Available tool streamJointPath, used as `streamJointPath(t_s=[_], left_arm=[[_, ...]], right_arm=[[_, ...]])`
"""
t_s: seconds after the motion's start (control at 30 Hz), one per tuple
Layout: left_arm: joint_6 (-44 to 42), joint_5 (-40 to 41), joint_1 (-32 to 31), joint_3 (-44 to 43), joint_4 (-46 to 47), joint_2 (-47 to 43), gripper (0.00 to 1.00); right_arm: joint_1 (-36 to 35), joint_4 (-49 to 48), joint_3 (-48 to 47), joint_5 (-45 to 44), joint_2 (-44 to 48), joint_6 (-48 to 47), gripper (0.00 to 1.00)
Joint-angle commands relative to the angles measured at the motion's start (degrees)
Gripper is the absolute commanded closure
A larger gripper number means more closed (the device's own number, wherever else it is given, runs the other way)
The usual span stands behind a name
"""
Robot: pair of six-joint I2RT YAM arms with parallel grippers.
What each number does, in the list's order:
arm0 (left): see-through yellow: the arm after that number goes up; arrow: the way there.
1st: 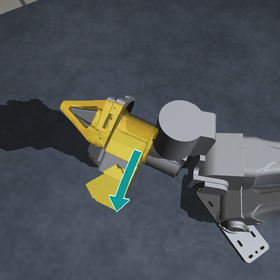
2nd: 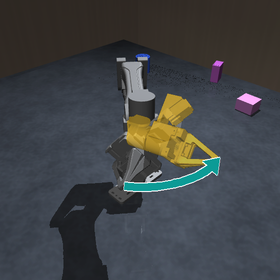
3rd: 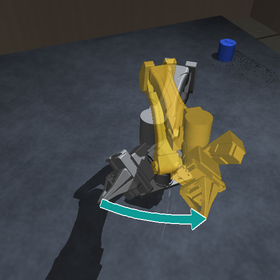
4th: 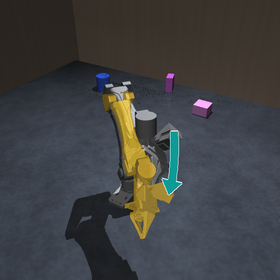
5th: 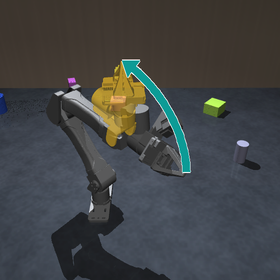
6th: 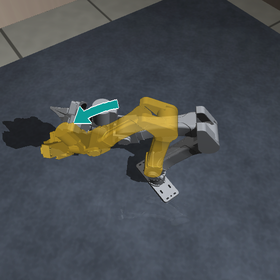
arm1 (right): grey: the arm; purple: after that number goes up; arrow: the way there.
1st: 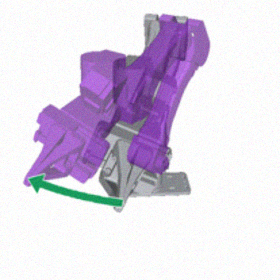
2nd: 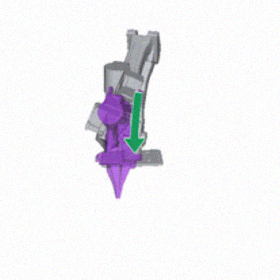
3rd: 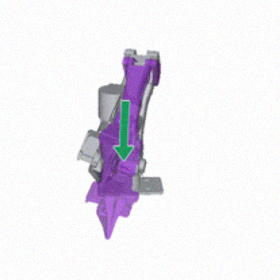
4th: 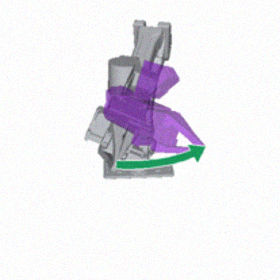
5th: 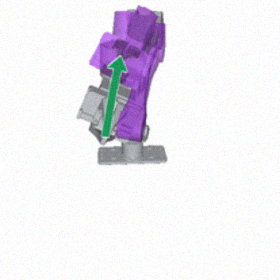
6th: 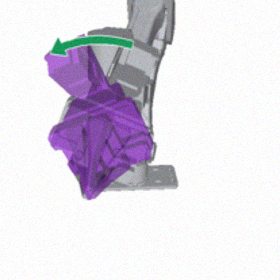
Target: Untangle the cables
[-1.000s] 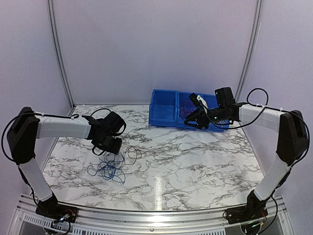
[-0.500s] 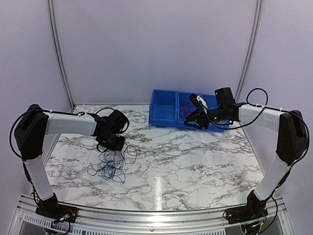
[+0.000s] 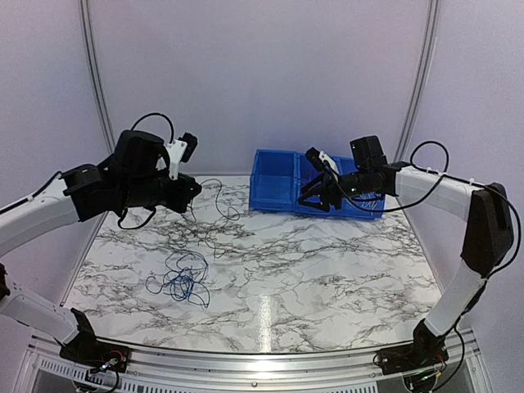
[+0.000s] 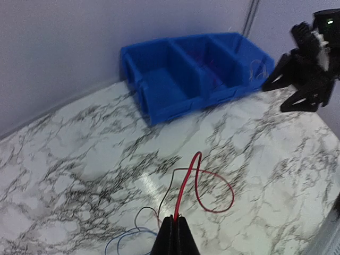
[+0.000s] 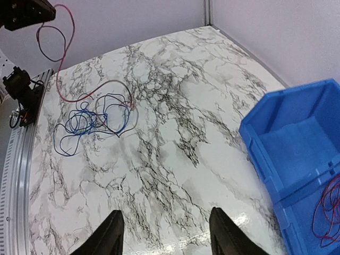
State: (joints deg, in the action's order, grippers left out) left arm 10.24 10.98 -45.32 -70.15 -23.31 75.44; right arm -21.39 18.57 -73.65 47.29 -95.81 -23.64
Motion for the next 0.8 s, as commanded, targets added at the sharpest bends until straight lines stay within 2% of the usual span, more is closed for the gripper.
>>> streamJointPath(t_s=[0.0,0.13,0.27,0.43,0.63,0.77], left_arm=[[-3.7,-7.4,-2.3,-1.7,7.5,-6.7,0.99],[-1.5,-10.8,-3.1,-2.0,10.6,-9.8,0.99],[-0.4,-14.2,-3.8,-1.6,12.0,-9.8,0.99],[-0.8,-14.9,-6.3,-0.1,13.0,-7.8,0.99],[-1.4,-12.1,-9.7,1.4,13.5,-5.5,0.99],[-1.5,-11.5,-11.3,1.9,13.5,-4.3,0.99]], right_arm=[[-6.4,3.4,-9.6,-2.2,2.3,0.2,0.40],[-11.8,4.8,-14.6,-4.6,4.5,0.0,0.26],[-15.9,5.1,-18.9,-5.5,5.2,3.0,0.17],[-18.7,6.3,-22.6,-2.5,2.7,7.5,0.16],[-20.6,6.1,-19.3,5.1,0.8,9.9,0.16],[-22.0,4.0,-16.3,5.5,0.6,10.8,0.20]])
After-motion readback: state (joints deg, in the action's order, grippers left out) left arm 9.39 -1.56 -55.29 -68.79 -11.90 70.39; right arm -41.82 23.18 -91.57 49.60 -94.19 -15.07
